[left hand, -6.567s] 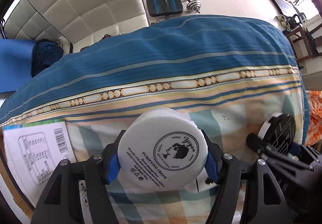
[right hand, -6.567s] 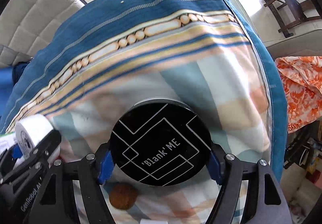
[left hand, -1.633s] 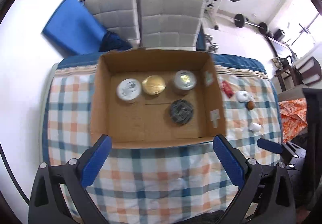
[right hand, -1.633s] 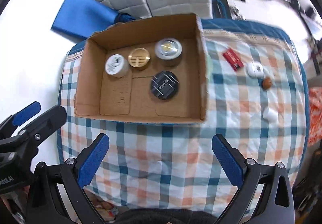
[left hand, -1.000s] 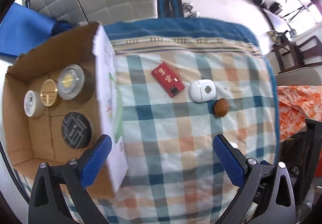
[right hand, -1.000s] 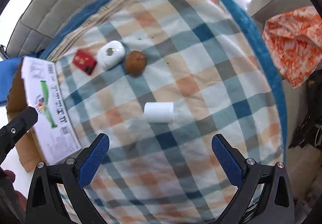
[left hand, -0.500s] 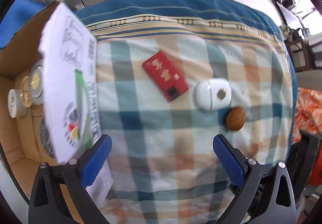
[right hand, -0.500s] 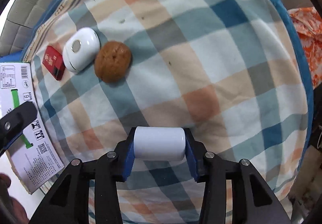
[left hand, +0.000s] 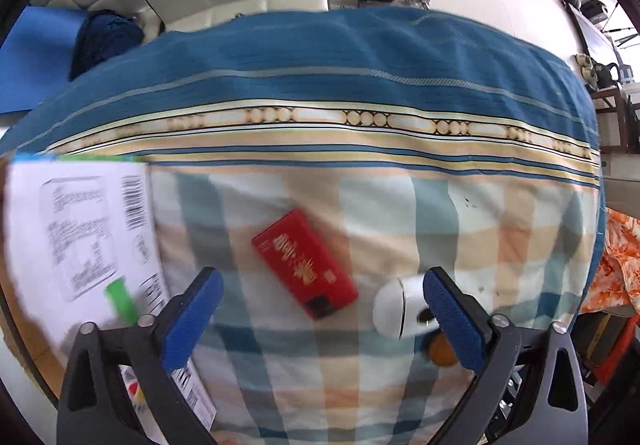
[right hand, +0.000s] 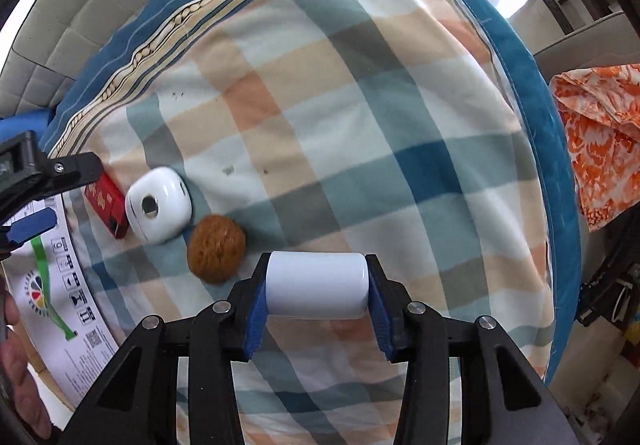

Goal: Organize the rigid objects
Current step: 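Grasp the small white cylinder with the right gripper, then close the left gripper on the red card box while the right holds the cylinder, then carry the red card box and white cylinder into the box with both grippers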

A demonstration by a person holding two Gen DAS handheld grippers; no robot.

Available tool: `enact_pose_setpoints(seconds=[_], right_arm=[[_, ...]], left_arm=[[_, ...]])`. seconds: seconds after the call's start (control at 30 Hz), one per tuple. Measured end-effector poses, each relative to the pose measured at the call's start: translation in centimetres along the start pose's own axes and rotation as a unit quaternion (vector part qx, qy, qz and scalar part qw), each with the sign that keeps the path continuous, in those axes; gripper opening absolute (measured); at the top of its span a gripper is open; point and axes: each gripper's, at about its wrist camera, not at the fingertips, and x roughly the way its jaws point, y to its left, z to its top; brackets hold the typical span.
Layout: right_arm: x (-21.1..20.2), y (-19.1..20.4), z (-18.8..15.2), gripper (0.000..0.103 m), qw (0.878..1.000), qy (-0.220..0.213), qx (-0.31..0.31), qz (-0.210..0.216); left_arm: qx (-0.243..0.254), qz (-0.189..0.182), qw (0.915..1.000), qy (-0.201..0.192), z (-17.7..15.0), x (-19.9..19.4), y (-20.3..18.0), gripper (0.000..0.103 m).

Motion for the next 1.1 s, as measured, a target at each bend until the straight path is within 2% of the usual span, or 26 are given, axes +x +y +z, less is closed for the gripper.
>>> enact_pose_setpoints(seconds=[0.07,0.1,0.2,0.27,0.33,0.37,0.47,0.63,0.67,0.83,0.9,1.1], right_arm=[[0.1,-0.2,0.9,0.046,1.000,-0.001,-0.002,0.000],[0.1,0.0,1.1,0.046,1.000,-0.002,-0.004,0.000],[0.5,0.5,2.4,0.046,1.000,-0.009,-0.017,-0.010],[0.4,0.8,3.6,0.046,1.000,-0.009,-0.022,-0.010],[0.6,1.1,3.7,0.046,1.000,-0.003,-0.025,-0.007],[0.8,1.0,3.0,0.046,1.000,0.000,-0.026,-0.005],[1.0,1.4,2.5,0.046,0.999,0.007,-0.033,-0.002],[2.0,2.0,2.7,0.046,0.999,0.013,-0.033,-0.004],[2.2,1.1,2.6,0.046,0.999,0.014,-0.033,-0.005],[2.7,1.6,2.8,0.045,0.999,0.017,-0.039,-0.008],[2.3,1.6,2.5,0.045,0.999,0.015,-0.043,-0.008],[0.0,3.1,1.3,0.045,0.998,-0.004,-0.056,0.000]], left_arm=[[0.017,0.022,0.9992,0.027,0.5,1.6,-0.4,0.081],[0.025,0.026,0.9987,0.035,0.6,2.3,-0.5,0.069],[0.027,0.020,0.9988,0.035,0.9,3.2,-0.4,0.067],[0.025,0.012,0.9994,0.021,1.0,2.9,-0.2,0.060],[0.043,0.009,0.9990,0.007,0.6,2.2,0.0,0.037],[0.058,0.006,0.9983,0.006,0.3,2.0,-0.2,0.035],[0.108,0.015,0.9940,0.010,-0.7,2.2,-0.9,0.034],[0.094,0.010,0.9955,-0.004,-0.4,2.5,-0.3,0.036],[0.091,0.010,0.9957,-0.010,-0.4,2.6,-0.5,0.035],[0.103,0.019,0.9941,-0.029,-1.1,1.3,-0.7,0.032],[0.102,0.018,0.9939,-0.035,-2.3,0.3,-1.5,0.032],[0.108,-0.006,0.9923,-0.060,-5.6,-2.9,-0.6,0.031]])
